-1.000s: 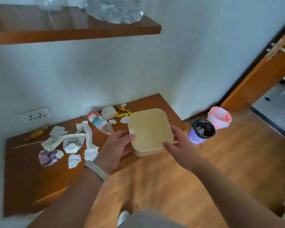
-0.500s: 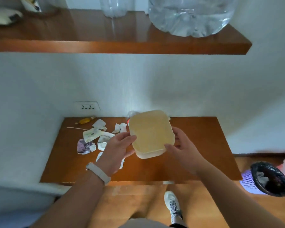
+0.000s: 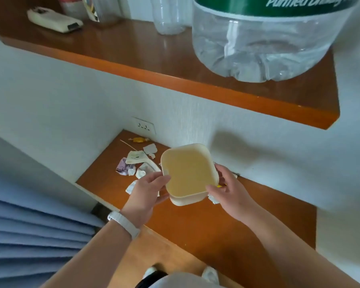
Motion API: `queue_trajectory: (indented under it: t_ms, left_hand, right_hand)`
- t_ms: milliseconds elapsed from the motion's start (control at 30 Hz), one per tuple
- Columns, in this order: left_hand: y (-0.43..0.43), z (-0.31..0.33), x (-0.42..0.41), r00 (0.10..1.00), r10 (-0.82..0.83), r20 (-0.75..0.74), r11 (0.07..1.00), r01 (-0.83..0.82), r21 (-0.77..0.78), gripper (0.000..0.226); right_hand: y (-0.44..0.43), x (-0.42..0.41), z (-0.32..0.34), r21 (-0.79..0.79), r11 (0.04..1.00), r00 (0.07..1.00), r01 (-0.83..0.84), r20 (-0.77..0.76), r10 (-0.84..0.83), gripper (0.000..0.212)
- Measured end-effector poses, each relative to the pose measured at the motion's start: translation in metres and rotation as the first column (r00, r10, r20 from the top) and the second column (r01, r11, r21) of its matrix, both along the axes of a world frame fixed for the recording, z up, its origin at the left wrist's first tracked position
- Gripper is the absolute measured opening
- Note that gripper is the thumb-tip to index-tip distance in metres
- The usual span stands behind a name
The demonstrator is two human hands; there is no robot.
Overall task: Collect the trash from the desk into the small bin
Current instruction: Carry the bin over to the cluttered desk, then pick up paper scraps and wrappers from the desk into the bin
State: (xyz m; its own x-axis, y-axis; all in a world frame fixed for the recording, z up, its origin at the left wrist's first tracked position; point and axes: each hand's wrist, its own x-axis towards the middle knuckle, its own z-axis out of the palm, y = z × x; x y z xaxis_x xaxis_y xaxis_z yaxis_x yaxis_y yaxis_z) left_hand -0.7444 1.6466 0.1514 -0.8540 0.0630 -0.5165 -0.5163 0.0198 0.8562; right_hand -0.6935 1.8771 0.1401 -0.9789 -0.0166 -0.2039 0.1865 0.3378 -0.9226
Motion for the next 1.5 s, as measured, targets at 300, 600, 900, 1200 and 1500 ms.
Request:
queue_trajectory:
  t_ms: [300,600,900,1200,1500]
  left_hand:
    - [-0.02,-0.007,0.017,0.983,0.182,0.019,0.983,-0.181,-0.022,0.015]
    - [-0.045,-0.014,0.018,0.963,0.27,0.018,0.963,-0.269,-0.027,0.016]
    - [-0.063,-0.03,0.02,0.942,0.335,0.03,0.942,-0.334,-0.018,0.015]
    - [-0.059,-0.042,0.022,0.952,0.302,0.051,0.953,-0.302,-0.012,0.015]
    - [-0.056,-0.042,0.016,0.946,0.318,0.066,0.948,-0.318,-0.006,0.015]
  right_hand:
    - [-0.004,-0.032,-0.01,0.049,0.972,0.973,-0.232,0.005,0.232,0.074]
    - [-0.016,-0.068,-0.02,0.064,0.955,0.956,-0.291,0.049,0.288,0.057]
    - [0.025,-0.054,-0.102,0.423,0.896,0.984,-0.134,0.167,0.068,0.038]
    - [0.031,-0.032,-0.155,0.746,0.604,0.959,-0.281,0.211,0.187,0.041]
    - [0.027,-0.032,-0.177,0.83,0.472,0.951,-0.298,0.213,0.225,0.031]
